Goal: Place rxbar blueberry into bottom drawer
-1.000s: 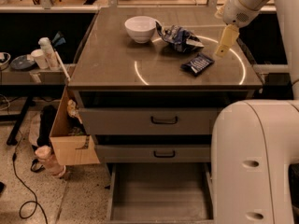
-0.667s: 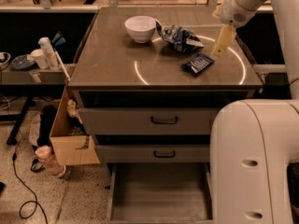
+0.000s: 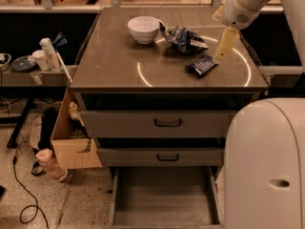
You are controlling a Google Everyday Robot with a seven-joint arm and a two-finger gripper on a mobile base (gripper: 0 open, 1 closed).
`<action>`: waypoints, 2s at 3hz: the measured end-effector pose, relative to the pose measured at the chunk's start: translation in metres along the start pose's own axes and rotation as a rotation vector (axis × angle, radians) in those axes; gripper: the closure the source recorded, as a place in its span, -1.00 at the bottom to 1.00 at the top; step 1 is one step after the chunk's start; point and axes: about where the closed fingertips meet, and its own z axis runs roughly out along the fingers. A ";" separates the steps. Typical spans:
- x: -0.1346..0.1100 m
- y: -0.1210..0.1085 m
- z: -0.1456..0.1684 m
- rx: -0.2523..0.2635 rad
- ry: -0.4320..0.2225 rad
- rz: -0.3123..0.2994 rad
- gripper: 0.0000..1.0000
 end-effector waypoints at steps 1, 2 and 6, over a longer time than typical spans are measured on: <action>0.000 -0.001 0.001 0.000 -0.001 -0.001 -1.00; 0.002 0.002 0.014 -0.025 -0.012 0.008 -1.00; 0.006 0.029 0.033 -0.108 -0.036 0.022 -1.00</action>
Offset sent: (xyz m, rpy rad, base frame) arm 0.0001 -0.0010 -0.0232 0.0329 0.0760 0.0119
